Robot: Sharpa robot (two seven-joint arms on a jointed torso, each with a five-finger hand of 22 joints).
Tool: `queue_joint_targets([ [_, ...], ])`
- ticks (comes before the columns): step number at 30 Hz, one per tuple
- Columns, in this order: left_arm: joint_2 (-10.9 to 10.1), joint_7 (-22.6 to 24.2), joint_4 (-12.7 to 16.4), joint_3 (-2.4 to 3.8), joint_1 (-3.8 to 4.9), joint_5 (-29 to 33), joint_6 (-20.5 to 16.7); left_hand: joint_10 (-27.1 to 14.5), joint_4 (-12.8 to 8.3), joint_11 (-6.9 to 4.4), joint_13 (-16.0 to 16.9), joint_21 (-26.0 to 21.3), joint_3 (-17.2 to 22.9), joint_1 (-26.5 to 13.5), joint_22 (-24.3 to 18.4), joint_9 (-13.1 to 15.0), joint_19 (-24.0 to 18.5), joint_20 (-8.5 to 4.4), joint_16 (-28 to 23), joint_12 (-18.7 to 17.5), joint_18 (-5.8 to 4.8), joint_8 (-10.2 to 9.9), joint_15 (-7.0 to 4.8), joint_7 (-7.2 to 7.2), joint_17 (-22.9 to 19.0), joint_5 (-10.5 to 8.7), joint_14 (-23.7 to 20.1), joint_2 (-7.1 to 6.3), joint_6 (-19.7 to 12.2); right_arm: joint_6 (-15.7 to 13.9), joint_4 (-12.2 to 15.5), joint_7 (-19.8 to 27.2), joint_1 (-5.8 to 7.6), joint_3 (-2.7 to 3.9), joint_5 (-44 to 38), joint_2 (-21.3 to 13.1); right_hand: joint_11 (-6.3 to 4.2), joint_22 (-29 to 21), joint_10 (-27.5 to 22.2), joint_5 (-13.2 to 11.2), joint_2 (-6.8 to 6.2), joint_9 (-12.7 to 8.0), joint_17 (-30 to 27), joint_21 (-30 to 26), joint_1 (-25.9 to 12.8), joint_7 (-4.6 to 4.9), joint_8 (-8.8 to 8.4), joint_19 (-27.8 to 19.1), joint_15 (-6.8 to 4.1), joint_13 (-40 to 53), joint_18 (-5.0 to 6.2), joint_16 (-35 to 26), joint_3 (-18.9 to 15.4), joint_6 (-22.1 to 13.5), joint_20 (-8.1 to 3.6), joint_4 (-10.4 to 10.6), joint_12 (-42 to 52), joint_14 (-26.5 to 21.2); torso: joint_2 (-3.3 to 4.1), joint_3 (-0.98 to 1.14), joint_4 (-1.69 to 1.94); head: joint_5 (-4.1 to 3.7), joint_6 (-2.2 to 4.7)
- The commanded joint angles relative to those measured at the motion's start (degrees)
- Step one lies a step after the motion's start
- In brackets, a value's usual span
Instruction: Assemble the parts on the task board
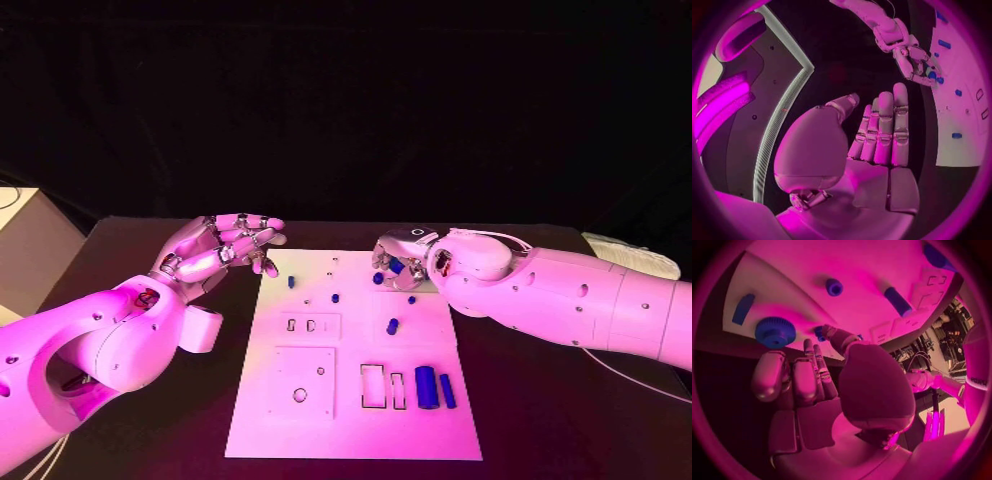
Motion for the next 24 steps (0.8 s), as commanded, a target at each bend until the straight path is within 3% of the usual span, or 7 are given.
queue_joint_targets([
  [1, 0.1, 0.0, 0.2, 0.09, -0.03, 0.2, 1.1, -0.2, 0.2, 0.19, 0.1, 0.2, -0.2, -0.2, 0.1, 0.0, -0.3, 0.12, 0.2, -0.2, 0.56, 0.0, 0.07, 0.04, 0.0, -0.26, -0.3, -0.17, -0.2, 0.9, 0.1, -0.2, -0.04, 0.0, -1.1, 0.1, -0.03, 0.3, 0.4, 0.3, 0.55, 0.1, 0.0, 0.5, 0.1, 0.05, 0.47, 0.3, 0.12, 0.1, -0.99, 0.3, 0.1, 0.5, -0.05, 0.5, 0.2, 1.2, 0.42, -0.02, 0.06, -0.12, 0.11],
  [8, 0.1, -0.3, 0.3, 0.16, -0.04, 0.0, 1.1, -0.3, 0.3, 0.23, 0.1, 0.3, -0.2, -0.3, 0.1, 0.1, -0.4, 0.14, 0.3, -0.2, 0.56, 0.0, 0.1, 0.07, 0.1, -0.26, -0.4, -0.16, -0.3, 1.2, 0.2, -0.2, -0.05, 0.0, -0.6, 0.2, -0.03, 1.2, 1.3, 0.3, 1.17, 0.5, 0.2, 1.1, -0.6, 0.11, 0.94, 0.5, 0.14, 0.2, -1.13, 0.8, 0.4, 1.3, -0.03, 1.6, 0.4, 1.2, 0.92, -0.02, 0.11, -0.16, 0.63],
  [24, 0.0, -0.8, 0.4, 0.26, -0.05, -0.3, 1.1, -0.3, 0.3, 0.25, 0.1, 0.4, -0.2, -0.3, 0.2, 0.1, -0.5, 0.16, 0.3, -0.3, 0.56, 0.0, 0.12, 0.09, 0.1, -0.25, -0.4, -0.15, -0.4, 0.3, 0.3, 0.0, -0.06, 0.0, 0.3, 0.4, -0.33, 5.7, 4.8, 0.7, 2.1, 1.8, 0.3, 4.2, -0.5, 0.24, 2.4, 1.6, -0.03, 0.7, -1.85, 1.7, 2.4, 3.6, -0.12, 3.1, 1.0, 1.0, 1.72, 0.06, 0.11, -0.2, 0.74],
])
